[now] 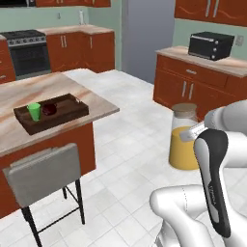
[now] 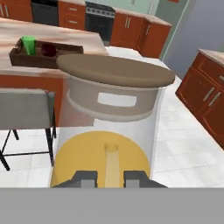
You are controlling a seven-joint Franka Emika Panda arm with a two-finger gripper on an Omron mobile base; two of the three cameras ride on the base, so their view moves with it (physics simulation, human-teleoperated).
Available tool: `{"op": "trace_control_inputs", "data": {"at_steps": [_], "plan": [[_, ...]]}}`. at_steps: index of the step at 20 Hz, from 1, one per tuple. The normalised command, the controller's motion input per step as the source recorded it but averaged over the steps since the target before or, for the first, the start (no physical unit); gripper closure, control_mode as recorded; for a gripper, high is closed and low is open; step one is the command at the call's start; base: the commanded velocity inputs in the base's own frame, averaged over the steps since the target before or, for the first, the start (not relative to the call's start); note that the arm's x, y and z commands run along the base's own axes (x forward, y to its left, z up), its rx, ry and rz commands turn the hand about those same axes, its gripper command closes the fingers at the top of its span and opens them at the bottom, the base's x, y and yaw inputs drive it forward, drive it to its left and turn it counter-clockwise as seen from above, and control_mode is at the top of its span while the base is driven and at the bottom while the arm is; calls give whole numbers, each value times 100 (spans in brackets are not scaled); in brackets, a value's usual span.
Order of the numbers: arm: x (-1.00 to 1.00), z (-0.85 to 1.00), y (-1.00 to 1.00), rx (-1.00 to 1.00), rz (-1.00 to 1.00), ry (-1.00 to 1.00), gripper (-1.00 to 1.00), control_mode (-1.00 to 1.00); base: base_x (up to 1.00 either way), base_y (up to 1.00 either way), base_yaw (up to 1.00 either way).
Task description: There is a tray on the dining counter. Grab the cup, mug, and pitcher and place them on the tray. The pitcher may be placed next to the tray if it cannot fit the tray.
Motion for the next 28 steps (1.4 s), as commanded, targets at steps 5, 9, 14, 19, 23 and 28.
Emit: {"op": "trace_control_inputs", "data": {"at_steps": [5, 9, 14, 19, 23, 28], "plan": [[0, 0, 0, 0, 0, 0, 100, 100, 98, -54, 43], [0, 0, 0, 0, 0, 0, 100, 100, 92, -44, 39], [0, 0, 0, 0, 0, 0, 100, 100, 91, -17, 31], [0, 0, 0, 0, 0, 0, 100, 100, 48, -9, 28], [0, 0, 0, 0, 0, 0, 100, 100, 14, 1, 9], [0, 0, 0, 0, 0, 0, 100, 100, 51, 8, 1]]}}
